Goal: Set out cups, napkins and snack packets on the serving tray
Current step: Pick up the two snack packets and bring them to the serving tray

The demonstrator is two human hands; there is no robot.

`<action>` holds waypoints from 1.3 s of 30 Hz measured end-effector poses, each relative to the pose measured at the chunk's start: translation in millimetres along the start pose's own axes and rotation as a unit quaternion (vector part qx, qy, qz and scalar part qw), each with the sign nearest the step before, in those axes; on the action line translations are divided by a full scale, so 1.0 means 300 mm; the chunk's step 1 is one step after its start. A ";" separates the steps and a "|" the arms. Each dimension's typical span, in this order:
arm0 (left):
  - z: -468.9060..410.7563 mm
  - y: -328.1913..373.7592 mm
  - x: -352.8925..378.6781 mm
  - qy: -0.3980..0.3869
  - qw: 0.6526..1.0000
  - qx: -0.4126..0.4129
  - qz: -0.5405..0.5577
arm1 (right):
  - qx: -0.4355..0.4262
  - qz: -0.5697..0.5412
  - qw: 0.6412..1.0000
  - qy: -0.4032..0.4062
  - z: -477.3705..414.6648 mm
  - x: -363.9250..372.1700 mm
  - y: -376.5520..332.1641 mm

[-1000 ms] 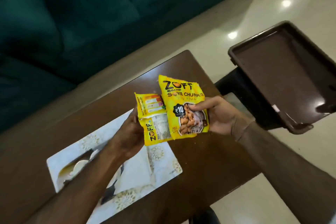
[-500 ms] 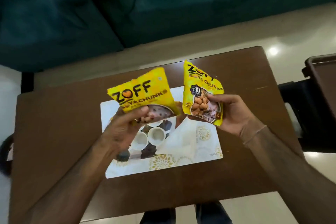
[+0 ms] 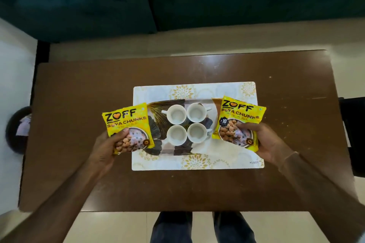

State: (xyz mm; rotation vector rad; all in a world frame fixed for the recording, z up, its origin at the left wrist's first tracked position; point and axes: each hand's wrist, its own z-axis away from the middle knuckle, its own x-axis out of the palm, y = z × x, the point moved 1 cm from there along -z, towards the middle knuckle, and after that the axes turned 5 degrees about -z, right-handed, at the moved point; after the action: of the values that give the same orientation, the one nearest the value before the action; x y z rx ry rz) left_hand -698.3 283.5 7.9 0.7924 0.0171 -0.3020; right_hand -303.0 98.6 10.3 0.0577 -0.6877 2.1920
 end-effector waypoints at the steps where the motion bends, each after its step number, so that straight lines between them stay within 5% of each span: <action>1: -0.007 -0.027 -0.003 0.003 1.000 -0.006 -0.011 | 0.003 0.015 1.000 0.008 -0.006 -0.007 0.010; 12: -0.100 -0.084 0.094 -0.007 0.981 0.069 -0.184 | -0.056 0.236 0.967 0.081 -0.046 0.025 0.042; 20: -0.099 -0.100 0.163 0.047 0.934 0.106 -0.337 | -0.096 0.278 0.952 0.087 -0.069 0.065 0.066; 27: -0.059 -0.109 0.193 0.092 0.900 0.188 -0.382 | -0.183 0.397 0.887 0.145 -0.058 0.054 0.082; 29: -0.049 -0.103 0.194 0.098 0.879 0.203 -0.421 | -0.220 0.464 0.842 0.168 -0.049 0.060 0.089; 33: -0.031 -0.094 0.224 0.091 0.775 0.291 -0.554 | -0.328 0.654 0.651 0.202 -0.023 0.094 0.114; 36: -0.035 -0.117 0.240 0.026 0.697 0.319 -0.642 | -0.322 0.725 0.592 0.146 -0.039 0.116 0.158; 39: -0.044 -0.143 0.241 0.016 0.657 0.303 -0.690 | -0.291 0.770 0.551 0.137 -0.062 0.105 0.199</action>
State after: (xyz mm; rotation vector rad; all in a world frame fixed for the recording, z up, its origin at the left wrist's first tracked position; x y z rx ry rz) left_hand -639.6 245.5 -40.7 1.3417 0.6151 -1.8419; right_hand -363.9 99.1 -24.3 -1.8884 -1.5798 3.1095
